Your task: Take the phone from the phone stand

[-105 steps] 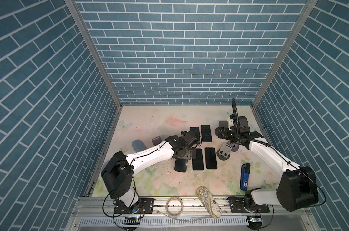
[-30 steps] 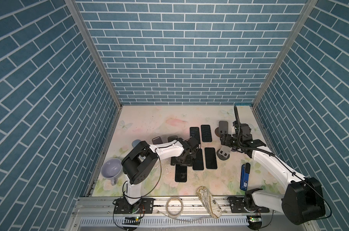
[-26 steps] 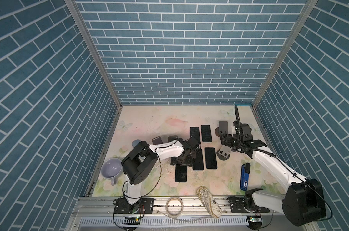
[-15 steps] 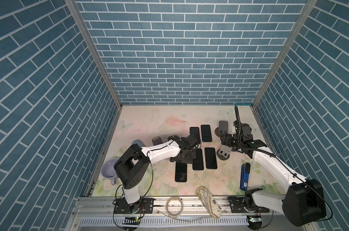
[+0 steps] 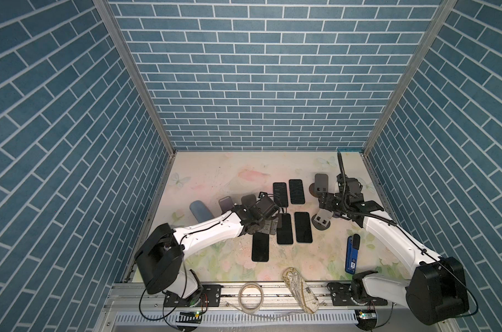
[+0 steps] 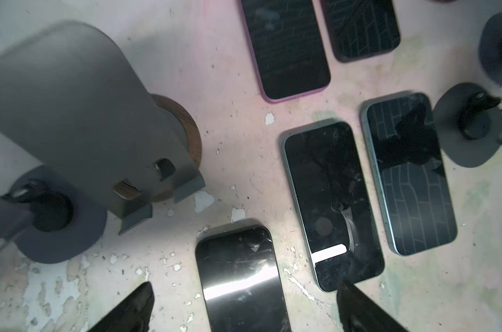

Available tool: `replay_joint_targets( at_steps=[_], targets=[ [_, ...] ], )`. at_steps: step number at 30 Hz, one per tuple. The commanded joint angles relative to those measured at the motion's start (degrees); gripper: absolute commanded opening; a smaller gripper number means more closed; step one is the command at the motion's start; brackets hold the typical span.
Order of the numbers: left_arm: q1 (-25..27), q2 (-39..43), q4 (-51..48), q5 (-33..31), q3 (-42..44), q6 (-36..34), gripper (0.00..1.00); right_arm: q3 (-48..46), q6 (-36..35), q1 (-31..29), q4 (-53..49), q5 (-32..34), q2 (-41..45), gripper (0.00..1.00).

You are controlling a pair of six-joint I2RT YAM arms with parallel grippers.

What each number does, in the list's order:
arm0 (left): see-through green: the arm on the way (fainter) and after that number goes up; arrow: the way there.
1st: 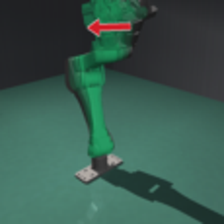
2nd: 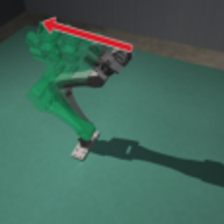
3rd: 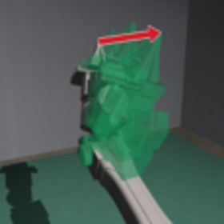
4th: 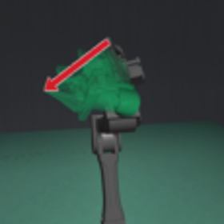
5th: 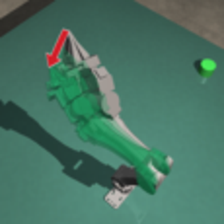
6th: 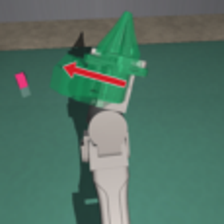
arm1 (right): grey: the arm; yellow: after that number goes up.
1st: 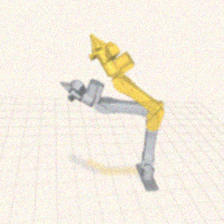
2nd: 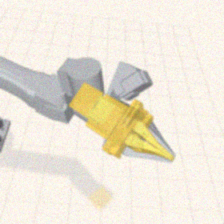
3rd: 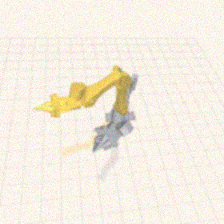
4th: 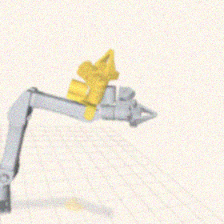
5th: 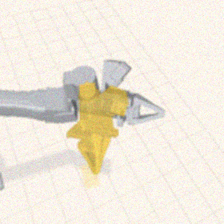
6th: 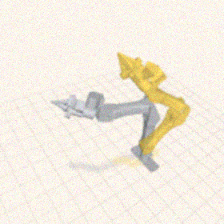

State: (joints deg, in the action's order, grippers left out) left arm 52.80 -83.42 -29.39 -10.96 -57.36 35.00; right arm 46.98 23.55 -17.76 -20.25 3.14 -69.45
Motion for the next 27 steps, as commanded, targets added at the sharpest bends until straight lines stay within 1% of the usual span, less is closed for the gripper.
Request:
replay_joint_targets(
  at_steps=[1,3,7,9,10,12,14,16,20,23,25,27],
  targets=[
    [0.2,6.1,4.7,-7.0,2.9,-2.7,1.0,1.9,-0.9,-0.3,-1.4,5.5,1.9,0.86],
    [0.1,9.7,4.9,-11.2,4.5,-3.3,1.0,2.0,-0.5,-0.3,-2.0,10.0,2.5,0.87],
    [0.0,15.4,3.0,-20.3,6.4,-4.2,1.0,2.5,2.5,0.1,-5.1,22.0,2.8,0.89],
    [-0.1,17.6,1.6,-25.2,6.9,-4.9,1.0,2.5,3.9,1.0,-6.4,26.3,3.6,0.9],
    [-0.2,18.7,0.7,-28.2,7.3,-5.1,1.0,2.3,4.5,1.9,-6.9,27.7,4.1,0.91],
    [-1.6,21.1,-0.9,-31.9,8.2,-4.9,1.0,1.4,4.7,3.8,-6.5,29.8,5.2,0.92],
    [-4.5,23.9,-1.2,-32.3,10.0,-5.5,1.0,1.1,5.3,5.8,-7.4,32.2,6.2,0.93],
    [-8.0,27.4,-1.7,-32.6,12.0,-5.7,1.0,0.7,6.2,7.8,-8.6,35.4,7.2,0.98],
    [-16.0,33.8,-2.6,-33.9,16.0,-6.3,1.0,-1.8,6.6,12.0,-7.9,39.5,9.7,0.99],
    [-22.3,37.8,-2.7,-34.3,19.4,-6.3,1.0,-5.7,5.8,15.2,-3.4,39.8,12.7,0.99],
    [-26.3,39.7,-2.0,-34.2,21.3,-6.9,1.0,-9.1,4.7,17.2,1.4,39.1,14.6,0.99],
    [-29.3,41.1,-0.3,-34.1,23.0,-8.2,1.0,-12.0,3.3,18.5,6.3,38.7,15.4,0.99]
  ],
)
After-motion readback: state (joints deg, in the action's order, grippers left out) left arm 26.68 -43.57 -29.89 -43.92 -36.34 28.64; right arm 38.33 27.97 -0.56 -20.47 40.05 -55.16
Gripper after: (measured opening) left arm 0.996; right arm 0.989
